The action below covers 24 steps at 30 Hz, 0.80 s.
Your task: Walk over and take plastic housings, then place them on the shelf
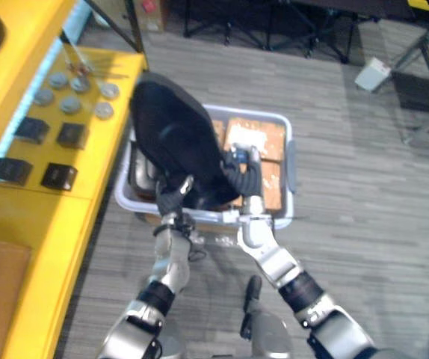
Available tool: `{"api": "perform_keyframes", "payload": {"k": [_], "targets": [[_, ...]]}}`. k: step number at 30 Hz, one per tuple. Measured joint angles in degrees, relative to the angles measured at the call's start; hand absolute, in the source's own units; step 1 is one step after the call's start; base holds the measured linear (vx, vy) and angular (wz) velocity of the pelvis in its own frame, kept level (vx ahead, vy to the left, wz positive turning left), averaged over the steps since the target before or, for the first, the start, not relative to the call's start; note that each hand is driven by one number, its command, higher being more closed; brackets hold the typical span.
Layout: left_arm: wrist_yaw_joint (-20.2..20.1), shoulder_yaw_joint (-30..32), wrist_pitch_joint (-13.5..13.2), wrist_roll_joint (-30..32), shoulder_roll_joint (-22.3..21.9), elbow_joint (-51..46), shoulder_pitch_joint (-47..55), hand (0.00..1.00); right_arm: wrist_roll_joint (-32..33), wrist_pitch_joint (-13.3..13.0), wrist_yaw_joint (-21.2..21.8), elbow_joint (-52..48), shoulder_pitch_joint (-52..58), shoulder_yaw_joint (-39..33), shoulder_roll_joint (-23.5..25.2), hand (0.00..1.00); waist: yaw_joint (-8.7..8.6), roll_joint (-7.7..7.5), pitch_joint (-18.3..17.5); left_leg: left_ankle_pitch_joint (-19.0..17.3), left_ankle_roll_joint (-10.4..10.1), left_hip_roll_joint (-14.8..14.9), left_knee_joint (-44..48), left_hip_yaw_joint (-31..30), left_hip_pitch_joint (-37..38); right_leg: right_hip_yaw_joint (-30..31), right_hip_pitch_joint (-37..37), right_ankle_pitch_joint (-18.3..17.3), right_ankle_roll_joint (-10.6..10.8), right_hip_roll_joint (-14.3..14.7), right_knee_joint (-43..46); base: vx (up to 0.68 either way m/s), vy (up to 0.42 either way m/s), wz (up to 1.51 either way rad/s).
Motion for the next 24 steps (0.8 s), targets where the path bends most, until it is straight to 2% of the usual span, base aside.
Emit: {"api": "perform_keyframes", "payload": {"k": [2, 4, 6, 12, 17, 21, 24], "targets": [[3.19, 0.34, 3.60, 5.43, 0.07, -1.87, 2.29, 1.00, 0.77, 0.37, -0.11, 1.64, 2.16, -0.25, -0.02, 0.00, 0.15, 0.93, -1.33, -0.20, 0.20, -0.52, -0.44, -1.03, 0.73, -1.14, 1.32, -0.29, 0.36, -0.56, -0.02, 0.00, 0.026, 0.21], [4.53, 0.32, 5.45, 7.80, 0.14, -1.94, 2.73, 1.00, 0.84, 1.07, -0.17, 2.74, 2.98, -0.64, -0.02, 0.00, 0.40, 0.90, -2.23, -0.31, 0.44, -0.59, -0.67, -1.38, 0.78, -1.43, 1.50, -0.42, 0.42, -0.60, -0.02, -0.01, 0.014, 0.12], [7.55, 0.17, 8.34, 11.27, 0.13, -3.18, 3.69, 1.00, 0.86, 2.28, -0.26, 4.28, 3.70, -1.12, 0.05, 0.00, 0.83, 0.77, -3.18, -0.31, 0.44, -0.60, -0.70, -1.37, 0.90, -1.41, 1.58, -0.42, 0.41, -0.62, -0.02, 0.00, 0.000, 0.00], [12.39, -0.40, 11.51, 16.65, -0.47, -4.39, 3.82, 1.00, 1.89, 2.77, -0.52, 6.56, 4.39, -2.76, 0.10, 0.00, 0.96, 0.73, -4.04, 0.06, 0.04, -0.63, -1.56, -1.33, 1.89, -1.47, 2.41, -0.41, 0.42, -0.51, -0.49, 0.00, 0.000, 0.00], [17.43, 0.01, 11.97, 19.23, -1.32, -7.68, 3.79, 1.00, 2.14, 1.87, -0.82, 8.72, 5.79, -2.90, -0.08, 0.00, 1.33, 0.64, -4.22, 0.07, 0.03, -0.63, -1.55, -1.39, 1.89, -1.56, 2.53, -0.38, 0.41, -0.45, -0.70, 0.00, 0.000, 0.00], [22.03, 2.57, 14.13, 22.93, -1.33, -10.08, 3.90, 1.00, 5.82, -2.78, -0.34, 6.94, 7.09, -3.36, -0.47, 0.00, 1.37, 0.56, -5.24, 0.07, 0.02, -0.62, -1.57, -1.44, 1.89, -1.59, 2.58, -0.37, 0.41, -0.37, -0.83, 0.00, 0.000, 0.00], [26.56, 7.09, 16.01, 27.46, -1.68, -10.89, 4.47, 1.00, 9.09, -9.41, 0.19, -3.46, 9.34, -5.09, -0.49, 0.00, 1.20, 0.57, -5.67, -0.02, -0.07, -0.62, -2.16, -1.34, 3.49, -1.92, 3.75, -0.58, 0.45, -0.32, -0.83, 0.00, 0.000, 0.00]]}}
